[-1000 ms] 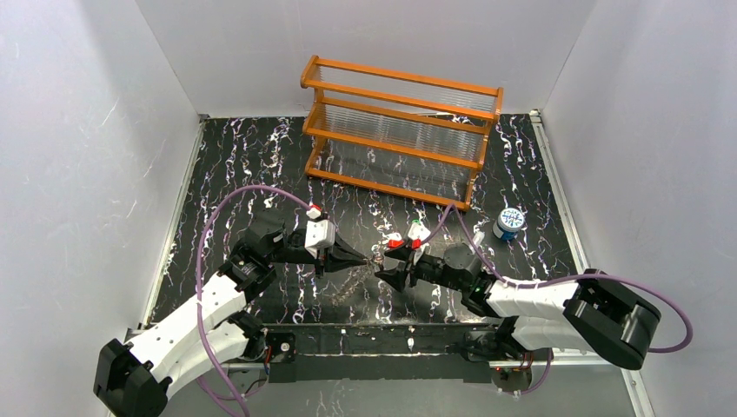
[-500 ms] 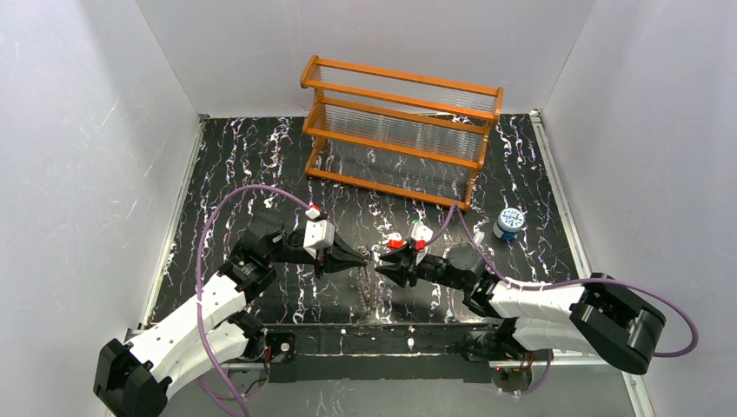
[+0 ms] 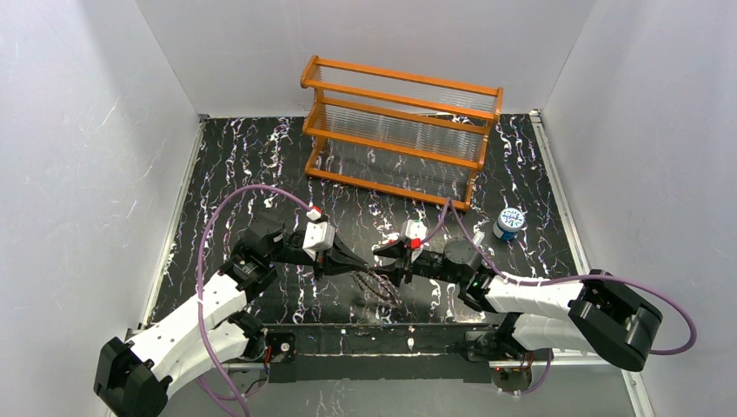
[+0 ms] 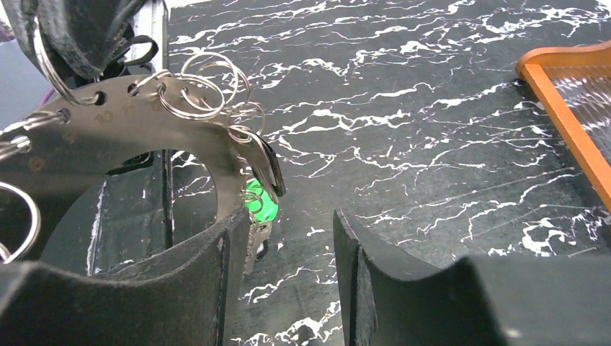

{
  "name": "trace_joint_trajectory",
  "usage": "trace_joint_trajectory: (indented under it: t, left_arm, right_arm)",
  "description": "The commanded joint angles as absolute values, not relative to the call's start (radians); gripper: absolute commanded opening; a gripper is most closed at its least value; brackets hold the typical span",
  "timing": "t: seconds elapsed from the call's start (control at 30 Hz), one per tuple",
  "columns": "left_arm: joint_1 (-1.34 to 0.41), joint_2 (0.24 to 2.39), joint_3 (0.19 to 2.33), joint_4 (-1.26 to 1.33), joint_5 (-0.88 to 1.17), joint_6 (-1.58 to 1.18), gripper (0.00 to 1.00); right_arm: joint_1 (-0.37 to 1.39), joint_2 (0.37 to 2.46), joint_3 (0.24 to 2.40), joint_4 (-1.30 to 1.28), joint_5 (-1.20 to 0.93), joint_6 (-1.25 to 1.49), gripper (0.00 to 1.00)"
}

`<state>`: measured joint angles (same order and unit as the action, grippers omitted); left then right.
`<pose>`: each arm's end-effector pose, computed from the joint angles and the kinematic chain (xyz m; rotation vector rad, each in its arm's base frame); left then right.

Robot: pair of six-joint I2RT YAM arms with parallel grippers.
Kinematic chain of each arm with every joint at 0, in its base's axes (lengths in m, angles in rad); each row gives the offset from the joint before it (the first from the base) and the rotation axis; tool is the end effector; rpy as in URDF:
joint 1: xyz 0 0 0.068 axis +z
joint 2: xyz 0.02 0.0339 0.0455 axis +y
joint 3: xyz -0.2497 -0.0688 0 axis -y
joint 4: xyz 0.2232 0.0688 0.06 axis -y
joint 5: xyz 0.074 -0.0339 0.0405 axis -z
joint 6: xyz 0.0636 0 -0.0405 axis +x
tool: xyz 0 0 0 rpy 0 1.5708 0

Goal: Remove the keys from the keyring

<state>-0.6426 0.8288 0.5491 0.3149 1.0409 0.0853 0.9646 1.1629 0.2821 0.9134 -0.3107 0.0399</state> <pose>0.1180 -0.1569 0.2973 1.3243 1.0515 -1.2155 0.1229 0.2114 0.2131 -0.9528 1.3268 1.0233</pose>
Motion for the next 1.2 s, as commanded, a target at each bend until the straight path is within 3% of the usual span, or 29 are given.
trace_joint_trajectory:
  t: [0.0, 0.4, 0.57, 0.7, 0.87, 1.17]
  left_arm:
    - [-0.636, 0.825, 0.548, 0.366, 1.097, 0.075, 0.0]
    - [-0.637, 0.827, 0.547, 0.38, 1.105, 0.067, 0.0]
    - [-0.637, 0.827, 0.546, 0.38, 1.094, 0.066, 0.0]
    - [-0.637, 0.824, 0.552, 0.333, 1.05, 0.096, 0.0]
    - [-0.635, 0.806, 0.583, 0.168, 0.896, 0.223, 0.0]
    - [-0.632, 0.766, 0.575, 0.103, 0.64, 0.282, 0.0]
  right_arm:
    - [0.968, 1.18, 0.35, 0.914, -0.379, 0.003, 0.55]
    - [0.968, 1.268, 0.396, 0.959, -0.438, 0.014, 0.51]
    - [0.968, 1.252, 0.385, 0.954, -0.406, 0.008, 0.38]
    - [0.968, 1.223, 0.384, 0.909, -0.396, 0.002, 0.21]
    - [0.967, 1.139, 0.385, 0.748, -0.334, -0.046, 0.01]
    - [0.962, 1.021, 0.558, 0.197, -0.221, -0.108, 0.01]
